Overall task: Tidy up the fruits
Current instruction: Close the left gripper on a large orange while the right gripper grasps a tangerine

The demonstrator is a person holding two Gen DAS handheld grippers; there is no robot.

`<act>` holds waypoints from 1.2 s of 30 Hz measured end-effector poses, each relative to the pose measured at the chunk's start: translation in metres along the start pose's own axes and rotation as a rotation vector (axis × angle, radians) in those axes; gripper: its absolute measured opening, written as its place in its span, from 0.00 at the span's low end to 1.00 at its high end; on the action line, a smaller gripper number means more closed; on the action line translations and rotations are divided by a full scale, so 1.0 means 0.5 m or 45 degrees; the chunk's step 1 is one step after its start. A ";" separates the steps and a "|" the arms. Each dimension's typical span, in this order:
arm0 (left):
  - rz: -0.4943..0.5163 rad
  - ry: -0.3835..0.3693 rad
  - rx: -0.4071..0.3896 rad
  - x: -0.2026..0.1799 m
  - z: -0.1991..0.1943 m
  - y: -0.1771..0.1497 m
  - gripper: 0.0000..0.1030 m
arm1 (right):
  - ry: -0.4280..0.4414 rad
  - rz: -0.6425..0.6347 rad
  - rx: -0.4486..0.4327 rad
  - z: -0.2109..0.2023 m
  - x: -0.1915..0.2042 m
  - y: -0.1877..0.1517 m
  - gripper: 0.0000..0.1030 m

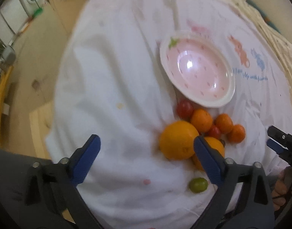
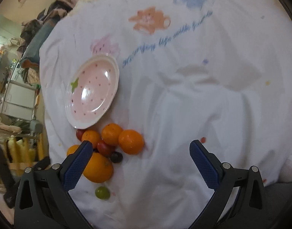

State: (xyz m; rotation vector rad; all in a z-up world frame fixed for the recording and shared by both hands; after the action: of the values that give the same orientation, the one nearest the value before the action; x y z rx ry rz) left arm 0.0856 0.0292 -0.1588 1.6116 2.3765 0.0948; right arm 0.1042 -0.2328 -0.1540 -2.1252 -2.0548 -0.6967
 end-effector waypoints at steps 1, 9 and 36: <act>-0.002 -0.006 0.027 -0.004 0.009 -0.004 0.88 | 0.030 -0.005 0.024 0.010 0.007 -0.001 0.90; -0.073 -0.066 0.164 -0.052 0.065 -0.029 0.81 | 0.046 -0.049 0.129 0.073 0.023 -0.011 0.65; -0.099 -0.095 0.146 -0.048 0.048 -0.038 0.54 | 0.029 -0.147 0.082 0.072 0.033 -0.019 0.40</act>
State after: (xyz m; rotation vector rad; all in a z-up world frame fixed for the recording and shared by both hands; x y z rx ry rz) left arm 0.0830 -0.0026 -0.1813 1.5402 2.4231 -0.1166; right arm 0.1039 -0.2029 -0.1817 -1.9690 -2.1717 -0.6557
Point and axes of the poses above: each gripper's, at about its wrist camera, not at the fingertips, and z roughly the way its jaws point, x to its left, y to its top, the point moved 10 cm from there along z, roughly the way its jaws point, and after that the axes turned 10 degrees about -z, right-handed, at the moved point
